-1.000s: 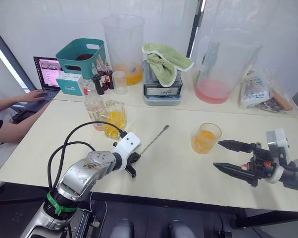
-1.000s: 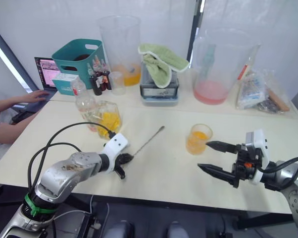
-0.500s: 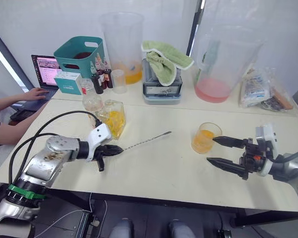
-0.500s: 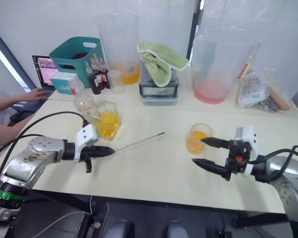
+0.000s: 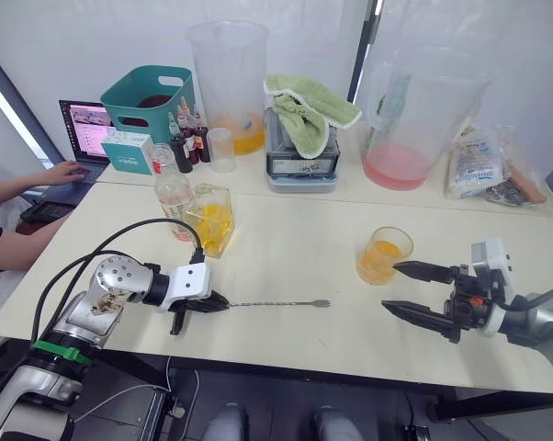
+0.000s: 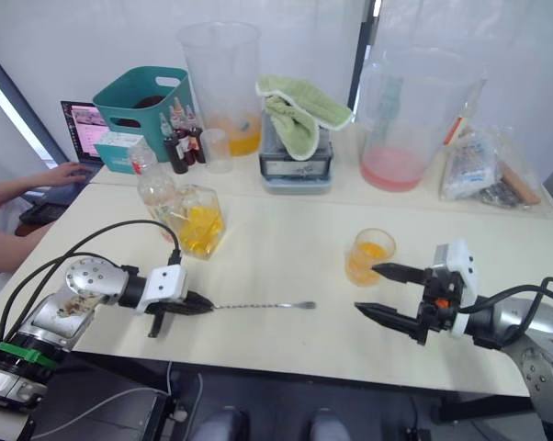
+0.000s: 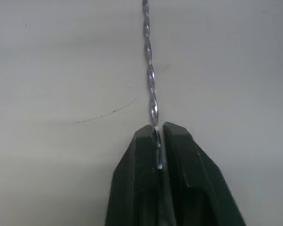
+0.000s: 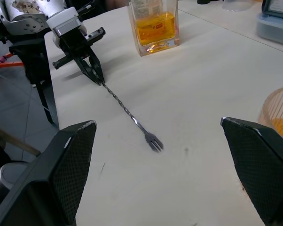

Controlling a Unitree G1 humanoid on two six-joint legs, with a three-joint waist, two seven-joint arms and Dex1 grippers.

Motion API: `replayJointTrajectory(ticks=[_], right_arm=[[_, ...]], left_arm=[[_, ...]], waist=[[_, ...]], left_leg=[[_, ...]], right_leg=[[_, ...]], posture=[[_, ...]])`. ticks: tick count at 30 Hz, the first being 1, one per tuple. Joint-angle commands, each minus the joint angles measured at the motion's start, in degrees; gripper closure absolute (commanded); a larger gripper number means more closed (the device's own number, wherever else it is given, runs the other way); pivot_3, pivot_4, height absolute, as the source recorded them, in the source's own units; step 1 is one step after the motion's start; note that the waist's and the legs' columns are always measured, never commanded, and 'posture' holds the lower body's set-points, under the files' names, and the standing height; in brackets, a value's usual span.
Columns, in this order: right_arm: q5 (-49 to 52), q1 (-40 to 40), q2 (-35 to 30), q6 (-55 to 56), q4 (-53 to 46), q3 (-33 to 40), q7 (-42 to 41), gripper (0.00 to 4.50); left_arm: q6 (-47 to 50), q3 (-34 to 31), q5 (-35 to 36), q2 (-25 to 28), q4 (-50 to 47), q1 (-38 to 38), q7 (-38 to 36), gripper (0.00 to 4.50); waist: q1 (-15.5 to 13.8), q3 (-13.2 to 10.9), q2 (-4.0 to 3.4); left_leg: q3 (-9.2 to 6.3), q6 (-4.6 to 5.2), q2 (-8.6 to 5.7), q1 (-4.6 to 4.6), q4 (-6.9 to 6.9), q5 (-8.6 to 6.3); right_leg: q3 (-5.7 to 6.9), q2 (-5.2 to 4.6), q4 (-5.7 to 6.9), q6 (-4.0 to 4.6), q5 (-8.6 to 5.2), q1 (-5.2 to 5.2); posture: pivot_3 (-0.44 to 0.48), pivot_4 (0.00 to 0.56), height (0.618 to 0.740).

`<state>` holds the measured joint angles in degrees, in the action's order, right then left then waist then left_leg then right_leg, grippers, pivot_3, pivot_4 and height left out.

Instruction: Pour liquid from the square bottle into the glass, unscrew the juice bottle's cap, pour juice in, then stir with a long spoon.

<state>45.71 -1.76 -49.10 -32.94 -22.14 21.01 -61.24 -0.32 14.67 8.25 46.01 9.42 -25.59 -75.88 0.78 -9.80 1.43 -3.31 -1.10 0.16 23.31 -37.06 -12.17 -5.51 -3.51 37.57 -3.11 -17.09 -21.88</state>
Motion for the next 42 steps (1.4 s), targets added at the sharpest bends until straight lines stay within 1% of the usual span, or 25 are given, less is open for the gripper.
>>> replayJointTrajectory(ticks=[1, 2, 5, 8, 13, 15, 19, 22, 25, 27, 31, 34, 36, 39, 42], right_arm=[[1.46, -1.1, -0.86, -0.38, -2.61, 2.72, -0.02, 0.0], [1.57, -1.54, -0.81, -0.47, -2.86, 2.93, 0.05, 0.0], [1.94, -2.97, -0.62, -0.49, -3.71, 3.62, 0.25, 0.0], [2.39, -3.73, -0.49, -0.66, -4.18, 4.17, 0.49, 0.0], [2.77, -3.76, -0.33, -1.11, -4.44, 4.39, 0.84, 0.0], [2.85, -3.55, -0.31, -1.18, -4.35, 4.3, 1.03, 0.0], [2.68, -2.99, -0.23, -1.01, -3.84, 3.93, 1.27, 0.0], [2.56, -2.88, -0.12, -0.94, -3.87, 3.6, 1.61, 0.0], [2.41, -3.57, -0.01, -1.08, -4.06, 3.79, 2.15, 0.0], [2.41, -4.85, 0.08, -1.44, -4.12, 4.73, 2.72, 0.0], [3.2, -7.3, -0.01, -2.55, -4.82, 6.16, 4.05, 0.0], [5.89, -7.96, 0.93, -4.71, -6.98, 6.33, 6.8, 0.0], [7.63, -7.84, 1.6, -6.05, -8.29, 6.2, 8.45, 0.0], [15.68, -3.17, 7.0, -9.16, -12.25, 2.32, 17.57, 0.0], [19.97, 1.47, 12.47, -11.1, -14.36, -1.82, 27.11, 0.0]], left_arm=[[3.75, 0.36, -0.37, 0.78, -3.46, -1.71, -1.58, 2.6], [4.91, 0.6, -0.23, 0.99, -4.21, -1.99, -2.34, 2.33], [8.24, 1.34, -1.91, 1.82, -6.3, -2.19, -2.37, 2.33], [9.58, 3.6, -6.32, 2.74, -6.6, -2.61, -1.76, 2.33], [13.12, 6.32, -9.59, 2.65, -6.13, -3.33, -1.71, 3.72], [13.64, 6.62, -10.01, 2.18, -5.98, -3.44, -1.44, 4.44], [12.94, 6.9, -9.97, 1.25, -5.58, -4.08, -1.71, 4.47], [10.9, 5.64, -8.25, 0.44, -5.29, -4.81, -2.35, 4.47], [10.06, 2.51, -4.37, -0.74, -5.57, -5.3, -3.05, 4.47], [11.28, -0.61, -0.27, -2.04, -6.12, -5.35, -2.93, 4.47], [16.64, -5.49, 6.61, -3.79, -8.35, -4.65, -1.67, 4.47], [23.82, -9.58, 13.9, -5.72, -13.55, -2.31, 0.64, 4.47], [26.83, -11.18, 16.99, -6.83, -16.36, -1.14, 2.06, 4.47], [32.49, -13.5, 22.95, -12.01, -22.79, -0.05, 9.14, 4.47], [36.19, -14.42, 26.1, -15.63, -26.7, 0.35, 14.37, 4.47]], waist=[[-0.02, -0.01, 0.01], [-0.01, -0.01, 0.02], [0.1, -0.01, 0.01], [0.2, -0.01, 0.01], [0.18, 0.01, 0.0], [0.28, 0.03, -0.01], [0.24, 0.09, -0.08], [0.2, 0.09, -0.08], [0.04, 0.09, -0.08], [-0.05, 0.07, -0.04], [0.04, 0.01, 0.06], [0.3, 0.01, 0.05], [0.36, 0.01, 0.05], [0.37, -0.01, 0.09], [0.3, -0.01, 0.09]], left_leg=[[0.0, 0.0, 0.0, 0.0, -0.02, 0.0], [-0.01, 0.0, 0.01, 0.03, -0.03, 0.0], [0.01, 0.0, 0.01, 0.04, -0.03, 0.0], [0.0, 0.0, 0.02, 0.03, -0.03, 0.0], [0.03, 0.02, 0.03, -0.05, -0.04, 0.01], [0.05, 0.02, 0.04, -0.1, -0.04, 0.02], [0.09, 0.02, 0.07, -0.12, -0.04, 0.01], [0.09, 0.02, 0.06, -0.12, -0.05, 0.02], [0.08, 0.02, 0.05, -0.06, -0.13, 0.01], [0.05, 0.02, 0.03, 0.03, -0.19, 0.01], [-0.03, 0.02, 0.03, 0.2, -0.29, 0.01], [-0.02, 0.02, 0.04, 0.17, -0.29, 0.01], [-0.01, 0.02, 0.09, 0.14, -0.27, 0.01], [-0.01, 0.02, 0.15, 0.14, -0.28, 0.01], [-0.01, 0.02, 0.25, 0.16, -0.37, 0.01]], right_leg=[[0.0, 0.01, 0.03, 0.0, 0.0, -0.02], [0.01, 0.03, 0.06, 0.0, 0.0, -0.06], [0.0, 0.04, 0.1, 0.0, 0.0, -0.1], [0.0, 0.04, 0.17, 0.0, 0.0, -0.14], [0.0, 0.06, 0.22, 0.0, 0.0, -0.11], [-0.01, 0.06, 0.22, -0.01, -0.01, -0.08], [-0.01, 0.07, 0.25, -0.01, -0.01, -0.08], [-0.02, 0.07, 0.27, -0.01, -0.01, -0.08], [-0.02, 0.07, 0.27, -0.01, -0.01, -0.09], [-0.02, 0.06, 0.28, -0.01, -0.01, -0.11], [0.02, 0.07, 0.42, 0.0, 0.0, -0.26], [0.02, 0.06, 0.44, 0.0, 0.0, -0.26], [0.01, 0.08, 0.47, 0.0, 0.0, -0.25], [0.02, 0.12, 0.45, 0.0, 0.0, -0.25], [0.01, 0.11, 0.46, 0.0, 0.0, -0.25]], posture=[[0.0, 0.15, 0.74], [0.0, 0.15, 0.74], [0.0, 0.15, 0.74], [0.0, 0.15, 0.74], [0.0, 0.15, 0.74], [0.0, 0.15, 0.74], [0.0, 0.15, 0.74], [0.0, 0.15, 0.74], [0.0, 0.15, 0.74], [0.0, 0.15, 0.74], [0.0, 0.15, 0.74], [0.0, 0.15, 0.74], [0.0, 0.15, 0.74], [0.0, 0.15, 0.74], [0.0, 0.15, 0.74]])
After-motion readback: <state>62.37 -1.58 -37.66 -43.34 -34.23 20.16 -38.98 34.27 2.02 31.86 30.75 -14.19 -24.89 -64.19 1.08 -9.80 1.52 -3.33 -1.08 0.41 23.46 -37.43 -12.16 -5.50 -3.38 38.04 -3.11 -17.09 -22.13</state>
